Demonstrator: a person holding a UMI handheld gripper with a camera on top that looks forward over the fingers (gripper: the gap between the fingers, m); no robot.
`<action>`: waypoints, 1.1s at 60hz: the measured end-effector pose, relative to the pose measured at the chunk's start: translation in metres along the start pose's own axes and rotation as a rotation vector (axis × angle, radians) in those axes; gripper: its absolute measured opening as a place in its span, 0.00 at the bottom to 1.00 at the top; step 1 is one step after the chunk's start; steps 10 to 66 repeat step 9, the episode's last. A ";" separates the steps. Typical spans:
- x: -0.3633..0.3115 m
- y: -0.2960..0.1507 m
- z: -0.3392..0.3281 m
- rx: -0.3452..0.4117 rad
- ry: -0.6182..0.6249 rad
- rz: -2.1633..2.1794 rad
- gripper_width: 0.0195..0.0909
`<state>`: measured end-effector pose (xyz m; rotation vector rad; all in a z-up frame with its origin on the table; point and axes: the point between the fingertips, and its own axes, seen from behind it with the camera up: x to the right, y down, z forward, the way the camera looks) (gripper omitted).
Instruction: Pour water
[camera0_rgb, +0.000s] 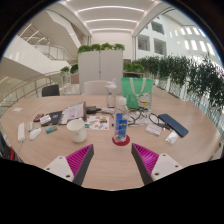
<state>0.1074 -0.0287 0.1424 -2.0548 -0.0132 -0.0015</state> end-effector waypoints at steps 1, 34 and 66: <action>-0.002 0.000 -0.005 0.000 0.008 0.003 0.89; -0.020 -0.002 -0.071 -0.009 0.058 0.040 0.89; -0.020 -0.002 -0.071 -0.009 0.058 0.040 0.89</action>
